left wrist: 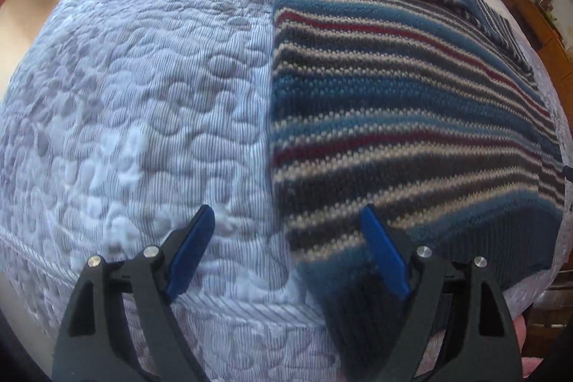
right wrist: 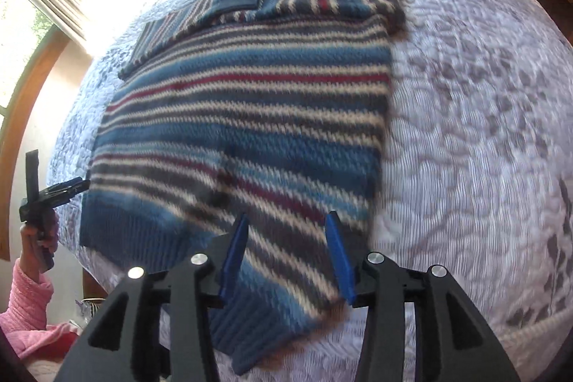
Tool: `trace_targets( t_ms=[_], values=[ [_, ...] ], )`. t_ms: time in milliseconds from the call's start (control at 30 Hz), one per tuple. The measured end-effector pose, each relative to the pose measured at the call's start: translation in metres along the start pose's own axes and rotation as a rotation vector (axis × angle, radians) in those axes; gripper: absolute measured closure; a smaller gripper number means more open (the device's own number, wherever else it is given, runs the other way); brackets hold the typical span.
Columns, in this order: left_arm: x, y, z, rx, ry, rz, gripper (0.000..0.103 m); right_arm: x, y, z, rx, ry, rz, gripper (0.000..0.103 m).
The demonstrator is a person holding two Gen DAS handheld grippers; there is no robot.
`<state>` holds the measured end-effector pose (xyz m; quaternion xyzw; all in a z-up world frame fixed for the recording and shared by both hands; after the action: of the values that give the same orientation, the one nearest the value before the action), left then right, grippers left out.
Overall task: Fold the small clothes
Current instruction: 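Move both tools back toward the sweater hem, then grasp the dark blue ribbed hem with both tools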
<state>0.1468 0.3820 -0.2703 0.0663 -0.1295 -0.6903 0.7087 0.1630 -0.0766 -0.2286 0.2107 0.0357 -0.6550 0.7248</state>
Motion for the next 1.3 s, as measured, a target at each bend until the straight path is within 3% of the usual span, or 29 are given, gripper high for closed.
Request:
trace_targets(
  t_ms=[267, 367, 600, 833, 1000, 1100, 1133, 1167, 1233, 1300],
  values=[
    [0.019, -0.042, 0.011, -0.013, -0.14, 0.067, 0.02, 0.008, -0.074, 0.007, 0.003, 0.027, -0.078, 0.055],
    [0.027, -0.054, 0.012, -0.018, -0.111, 0.032, 0.02, 0.005, -0.091, 0.011, -0.003, 0.047, -0.096, 0.055],
    [0.048, -0.071, 0.01, -0.021, -0.162, 0.024, 0.02, -0.005, -0.113, 0.004, -0.035, 0.091, -0.114, 0.055],
    [0.055, -0.068, 0.008, -0.007, -0.176, 0.046, 0.021, -0.015, -0.114, -0.01, -0.034, 0.105, -0.126, 0.054],
    [0.054, -0.072, 0.009, 0.001, -0.181, 0.072, 0.028, -0.018, -0.113, -0.015, -0.022, 0.142, -0.154, 0.054],
    [0.048, -0.075, 0.012, 0.005, -0.18, 0.102, 0.038, -0.024, -0.111, -0.019, -0.021, 0.159, -0.152, 0.056],
    [0.047, -0.075, 0.014, 0.006, -0.199, 0.119, 0.053, -0.024, -0.11, -0.02, -0.017, 0.157, -0.152, 0.061],
    [0.046, -0.076, 0.015, 0.005, -0.219, 0.137, 0.058, -0.024, -0.11, -0.02, -0.017, 0.16, -0.154, 0.066],
    [0.044, -0.075, 0.016, 0.002, -0.219, 0.162, 0.062, -0.027, -0.109, -0.022, -0.028, 0.187, -0.166, 0.085],
    [0.041, -0.076, 0.017, 0.003, -0.215, 0.182, 0.071, -0.029, -0.109, -0.021, -0.032, 0.215, -0.178, 0.089]
  ],
)
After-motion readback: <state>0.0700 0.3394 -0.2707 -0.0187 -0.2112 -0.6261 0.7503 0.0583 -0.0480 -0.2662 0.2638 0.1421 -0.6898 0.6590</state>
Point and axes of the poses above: each gripper's, at about its wrist camera, not at the fingertips, and z roughly against the way its jaws point, x to its right, y to its top, the point moved 10 cm from there along -z, roughly the way its jaws point, and after that the axes turned 5 degrees about -z, right-handed, at the moved point
